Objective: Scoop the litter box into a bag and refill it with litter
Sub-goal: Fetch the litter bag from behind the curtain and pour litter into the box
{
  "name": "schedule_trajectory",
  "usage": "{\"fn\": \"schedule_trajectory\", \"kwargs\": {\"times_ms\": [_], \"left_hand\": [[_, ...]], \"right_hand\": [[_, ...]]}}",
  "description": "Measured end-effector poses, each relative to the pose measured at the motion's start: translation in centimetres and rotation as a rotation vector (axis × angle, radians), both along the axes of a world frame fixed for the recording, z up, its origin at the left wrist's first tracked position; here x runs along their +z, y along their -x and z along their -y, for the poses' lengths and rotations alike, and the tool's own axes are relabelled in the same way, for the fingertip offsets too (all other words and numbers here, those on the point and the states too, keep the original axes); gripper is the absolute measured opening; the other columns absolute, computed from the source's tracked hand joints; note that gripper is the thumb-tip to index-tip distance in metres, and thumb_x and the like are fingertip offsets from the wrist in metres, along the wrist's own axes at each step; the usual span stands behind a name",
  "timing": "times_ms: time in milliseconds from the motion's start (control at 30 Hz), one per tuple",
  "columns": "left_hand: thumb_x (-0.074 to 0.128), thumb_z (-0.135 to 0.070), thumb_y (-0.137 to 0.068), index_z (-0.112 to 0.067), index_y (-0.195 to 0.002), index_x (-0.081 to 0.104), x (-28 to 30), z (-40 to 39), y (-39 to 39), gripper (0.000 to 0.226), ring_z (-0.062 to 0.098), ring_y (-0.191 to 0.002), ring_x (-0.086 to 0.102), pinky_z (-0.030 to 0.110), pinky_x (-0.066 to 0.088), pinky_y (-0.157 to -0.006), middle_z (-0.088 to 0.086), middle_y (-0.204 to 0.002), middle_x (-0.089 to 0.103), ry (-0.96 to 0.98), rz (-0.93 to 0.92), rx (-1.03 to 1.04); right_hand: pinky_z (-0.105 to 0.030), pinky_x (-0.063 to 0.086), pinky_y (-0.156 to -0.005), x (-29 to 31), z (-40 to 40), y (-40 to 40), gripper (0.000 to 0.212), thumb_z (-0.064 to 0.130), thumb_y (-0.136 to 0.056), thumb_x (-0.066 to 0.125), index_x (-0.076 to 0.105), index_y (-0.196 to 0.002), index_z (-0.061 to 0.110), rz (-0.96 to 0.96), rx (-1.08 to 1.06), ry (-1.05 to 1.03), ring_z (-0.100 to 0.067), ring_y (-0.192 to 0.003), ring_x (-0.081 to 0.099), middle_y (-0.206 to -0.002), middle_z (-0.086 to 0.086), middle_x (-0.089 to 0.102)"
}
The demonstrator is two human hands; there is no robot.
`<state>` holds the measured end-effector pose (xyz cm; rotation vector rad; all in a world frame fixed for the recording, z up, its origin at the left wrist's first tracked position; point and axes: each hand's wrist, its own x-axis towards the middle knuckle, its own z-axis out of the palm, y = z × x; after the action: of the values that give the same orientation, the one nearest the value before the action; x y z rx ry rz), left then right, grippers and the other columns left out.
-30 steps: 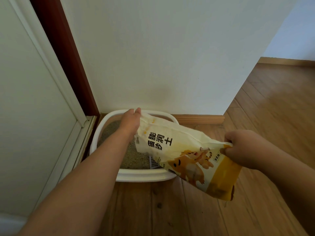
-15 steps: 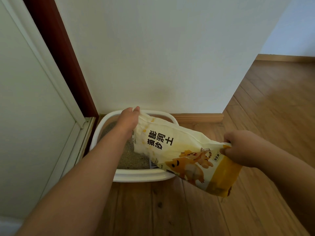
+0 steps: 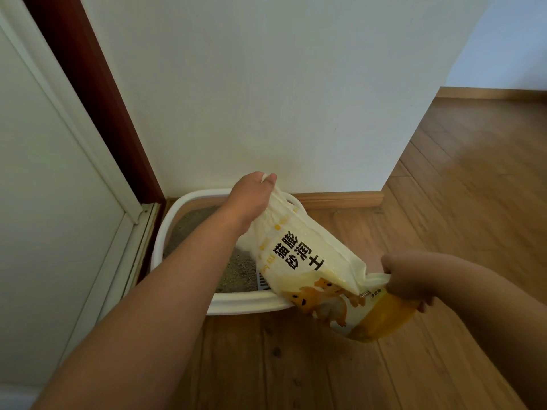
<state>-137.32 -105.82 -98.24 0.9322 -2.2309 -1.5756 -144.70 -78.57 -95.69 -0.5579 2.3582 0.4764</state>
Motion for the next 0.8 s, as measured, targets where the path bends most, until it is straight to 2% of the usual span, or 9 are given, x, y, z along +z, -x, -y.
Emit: {"fn": "schedule_trajectory", "kwargs": {"times_ms": [67,167,267,333,400,500,633,733,800], "left_hand": [[0.043,-0.045,-0.107,-0.008,-0.109,0.064,0.0,-0.6,0.3,0.042,0.024,-0.087,0.061,0.038,0.049,-0.078,0.007,-0.097,0.064,0.020,-0.007,-0.030],[0.044,-0.046,-0.106,-0.002,-0.105,0.061,-0.2,-1.3,0.6,0.048,0.024,-0.080,0.056,0.036,0.044,-0.073,0.008,-0.090,0.059,0.039,-0.025,-0.057],[0.043,-0.047,-0.106,-0.002,-0.103,0.060,-0.5,-1.9,0.9,0.048,0.024,-0.078,0.055,0.037,0.044,-0.071,0.010,-0.089,0.059,0.049,-0.030,-0.077],[0.043,-0.046,-0.106,-0.001,-0.103,0.060,-0.7,-2.1,1.0,0.048,0.023,-0.078,0.054,0.037,0.043,-0.071,0.008,-0.088,0.058,0.063,-0.037,-0.082],[0.042,-0.045,-0.107,-0.001,-0.103,0.059,-0.7,-2.5,1.2,0.047,0.021,-0.077,0.052,0.037,0.042,-0.071,0.007,-0.088,0.056,0.064,-0.030,-0.083],[0.042,-0.044,-0.107,0.000,-0.103,0.057,-0.8,-2.8,1.4,0.047,0.020,-0.075,0.049,0.036,0.039,-0.069,0.006,-0.086,0.053,0.067,-0.034,-0.084],[0.044,-0.047,-0.105,-0.004,-0.103,0.060,-0.6,-2.6,1.4,0.045,0.023,-0.082,0.056,0.038,0.045,-0.075,0.009,-0.093,0.060,0.034,-0.034,-0.110],[0.048,-0.056,-0.099,-0.011,-0.118,0.062,-0.5,-2.5,1.4,0.051,0.032,-0.110,0.065,0.047,0.052,-0.094,0.013,-0.122,0.067,0.006,-0.005,-0.189],[0.051,-0.062,-0.092,-0.012,-0.133,0.057,-0.1,-2.9,1.1,0.065,0.035,-0.127,0.059,0.048,0.054,-0.096,0.014,-0.141,0.059,-0.038,0.007,-0.250]], "right_hand": [[-0.024,0.055,-0.050,-0.8,-0.1,0.0,0.029,0.010,-0.100,0.048,0.048,-0.129,0.011,0.013,0.002,-0.018,-0.020,-0.067,0.071,-0.096,-0.013,0.061],[-0.028,0.062,-0.060,-1.9,0.0,0.0,0.039,0.005,-0.100,0.046,0.044,-0.139,0.009,0.042,0.016,-0.056,-0.023,-0.074,0.072,-0.097,-0.014,0.059],[-0.023,0.056,-0.057,-2.4,0.3,-0.5,0.041,0.005,-0.101,0.048,0.046,-0.141,0.006,0.047,0.073,-0.108,-0.015,-0.069,0.062,-0.092,-0.009,0.056],[-0.024,0.053,-0.066,-2.4,0.6,-0.6,0.040,0.006,-0.100,0.051,0.049,-0.140,0.007,0.028,0.145,-0.139,-0.012,-0.068,0.055,-0.101,-0.007,0.057],[-0.025,0.053,-0.081,-2.0,0.9,-0.4,0.039,0.013,-0.099,0.057,0.053,-0.137,0.008,0.026,0.187,-0.136,-0.014,-0.085,0.060,-0.117,-0.007,0.061],[-0.030,0.053,-0.096,-1.0,1.6,0.5,0.046,0.036,-0.096,0.064,0.055,-0.136,0.015,0.000,0.172,0.084,-0.018,-0.109,0.062,-0.126,-0.003,0.064],[-0.034,0.051,-0.099,1.0,3.4,0.3,0.077,0.065,-0.083,0.068,0.044,-0.146,0.029,-0.064,0.091,0.644,-0.015,-0.120,0.059,-0.144,0.007,0.054],[-0.038,0.048,-0.106,1.0,4.5,-0.7,0.086,0.066,-0.079,0.071,0.037,-0.151,0.032,-0.074,0.107,0.868,-0.013,-0.132,0.052,-0.151,0.010,0.048],[-0.039,0.047,-0.109,0.6,5.0,-1.2,0.088,0.065,-0.078,0.073,0.037,-0.151,0.031,-0.035,0.108,0.936,-0.011,-0.133,0.051,-0.149,0.012,0.050]]}}
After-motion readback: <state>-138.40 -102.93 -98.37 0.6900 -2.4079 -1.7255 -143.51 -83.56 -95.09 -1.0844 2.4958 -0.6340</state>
